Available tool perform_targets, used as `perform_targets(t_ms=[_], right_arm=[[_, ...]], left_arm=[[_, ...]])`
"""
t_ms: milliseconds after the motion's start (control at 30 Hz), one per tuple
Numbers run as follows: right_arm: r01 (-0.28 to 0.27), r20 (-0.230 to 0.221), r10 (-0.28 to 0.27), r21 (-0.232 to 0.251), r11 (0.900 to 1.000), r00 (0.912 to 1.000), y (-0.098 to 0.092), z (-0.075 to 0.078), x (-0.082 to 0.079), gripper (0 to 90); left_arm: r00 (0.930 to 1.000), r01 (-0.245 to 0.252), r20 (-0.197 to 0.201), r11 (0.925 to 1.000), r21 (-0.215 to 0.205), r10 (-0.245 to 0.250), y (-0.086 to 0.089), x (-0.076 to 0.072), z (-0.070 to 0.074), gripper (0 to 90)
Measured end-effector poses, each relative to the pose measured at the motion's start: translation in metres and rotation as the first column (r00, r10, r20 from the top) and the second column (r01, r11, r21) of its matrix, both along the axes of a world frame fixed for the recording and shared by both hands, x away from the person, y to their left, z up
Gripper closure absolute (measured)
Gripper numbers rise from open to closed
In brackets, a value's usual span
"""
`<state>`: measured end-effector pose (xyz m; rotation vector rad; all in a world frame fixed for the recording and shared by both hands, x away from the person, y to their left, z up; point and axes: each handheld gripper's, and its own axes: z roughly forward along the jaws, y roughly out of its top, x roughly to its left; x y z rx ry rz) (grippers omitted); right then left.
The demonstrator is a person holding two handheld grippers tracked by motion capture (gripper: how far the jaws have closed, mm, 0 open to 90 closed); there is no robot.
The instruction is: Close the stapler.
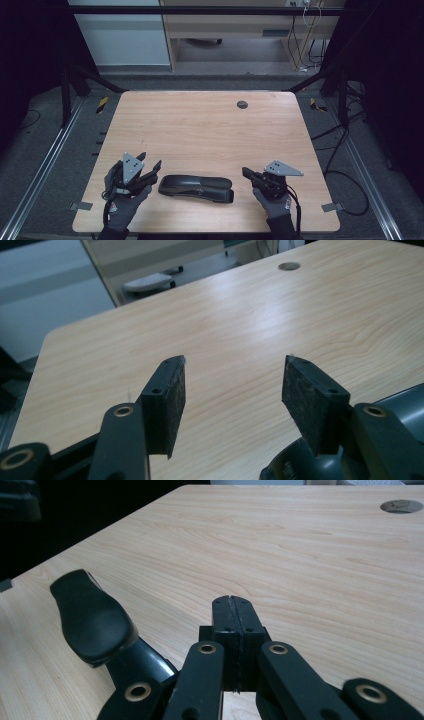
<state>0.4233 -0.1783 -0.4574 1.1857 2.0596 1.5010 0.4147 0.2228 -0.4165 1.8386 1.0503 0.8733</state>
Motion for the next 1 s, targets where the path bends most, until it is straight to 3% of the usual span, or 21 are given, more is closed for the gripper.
perform_targets(t_ms=[267,500,1000], right_arm=[[-0.044,0.011,0.044,-0.002,0.999,0.9990,0.010,0.010,-0.001,90.0],[-0.088,0.013,0.088,-0.002,0.996,0.9960,0.022,0.017,-0.003,90.0],[-0.165,0.009,0.165,0.003,0.986,0.9862,0.039,0.023,-0.013,90.0]], left_arm=[[0.9973,-0.063,-0.039,0.9979,-0.013,0.063,0.024,0.000,-0.019,43.3],[0.9942,-0.092,-0.055,0.9957,0.012,0.093,0.031,0.000,-0.030,44.0],[0.9851,-0.143,-0.097,0.9898,0.005,0.142,0.046,0.002,-0.047,44.4]])
